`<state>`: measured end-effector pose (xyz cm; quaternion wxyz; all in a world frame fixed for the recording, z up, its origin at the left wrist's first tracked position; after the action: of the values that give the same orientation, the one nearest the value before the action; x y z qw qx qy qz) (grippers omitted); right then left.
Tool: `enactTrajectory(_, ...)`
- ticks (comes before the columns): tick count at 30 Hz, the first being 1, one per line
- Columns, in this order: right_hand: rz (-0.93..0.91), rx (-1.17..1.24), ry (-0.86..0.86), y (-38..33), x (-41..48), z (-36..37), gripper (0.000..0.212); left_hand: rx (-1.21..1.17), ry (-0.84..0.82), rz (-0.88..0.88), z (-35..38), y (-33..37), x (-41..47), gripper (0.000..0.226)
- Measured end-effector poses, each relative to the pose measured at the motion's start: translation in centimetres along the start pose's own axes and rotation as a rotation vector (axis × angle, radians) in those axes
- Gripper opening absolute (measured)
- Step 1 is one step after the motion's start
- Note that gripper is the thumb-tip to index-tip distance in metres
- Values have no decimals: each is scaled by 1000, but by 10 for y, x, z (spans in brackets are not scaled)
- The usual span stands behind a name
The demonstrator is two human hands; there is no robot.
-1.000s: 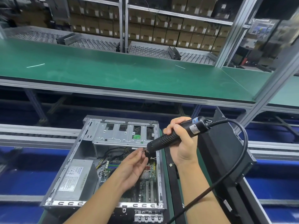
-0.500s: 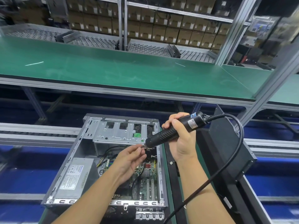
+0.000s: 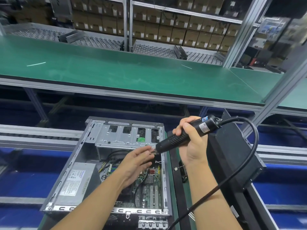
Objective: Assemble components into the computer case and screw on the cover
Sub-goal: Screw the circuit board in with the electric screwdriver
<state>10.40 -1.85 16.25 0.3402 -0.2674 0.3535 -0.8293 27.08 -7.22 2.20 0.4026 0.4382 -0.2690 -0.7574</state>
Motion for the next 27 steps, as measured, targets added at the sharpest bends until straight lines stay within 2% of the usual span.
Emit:
enactTrajectory(4, -57, -75, 43, -5, 18, 2, 25, 58, 292, -113, -3, -5, 13, 35)
enactTrajectory(5, -73, -104, 48, -4, 23, 3, 26, 37, 319, -153, -4, -6, 15, 44)
enactTrajectory(8, -74, -161, 65, 1, 32, 8, 22, -34, 293, -281, 2, -11, 21, 90)
enactTrajectory(9, -69, -178, 69, 4, 34, 10, 21, -60, 272, -314, 7, -12, 23, 100)
enactTrajectory(11, -69, -221, 66, 8, 39, 13, 22, -136, 284, -340, 20, -13, 28, 106)
enactTrajectory(15, -80, -316, 30, 15, 51, 20, 26, -250, 373, -301, 37, -24, 48, 92)
enactTrajectory(18, -74, -387, 11, 20, 60, 20, 21, -307, 418, -311, 45, -37, 60, 93)
enactTrajectory(21, -69, -445, -29, 26, 64, 17, 25, -340, 460, -329, 48, -45, 68, 89)
enactTrajectory(27, -13, -498, -47, 42, 67, 15, 25, -259, 496, -338, 44, -49, 78, 55)
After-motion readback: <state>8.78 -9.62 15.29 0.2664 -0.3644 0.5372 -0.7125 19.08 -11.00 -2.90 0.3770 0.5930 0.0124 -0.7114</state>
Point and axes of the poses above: each hand's wrist, its own x-axis towards the middle knuckle, its own z-axis out of the palm, y = z × x, the point moved 2 cm from there along x, towards the middle knuckle, and after that the axes turned 15 degrees about y, right-handed, at the moved point
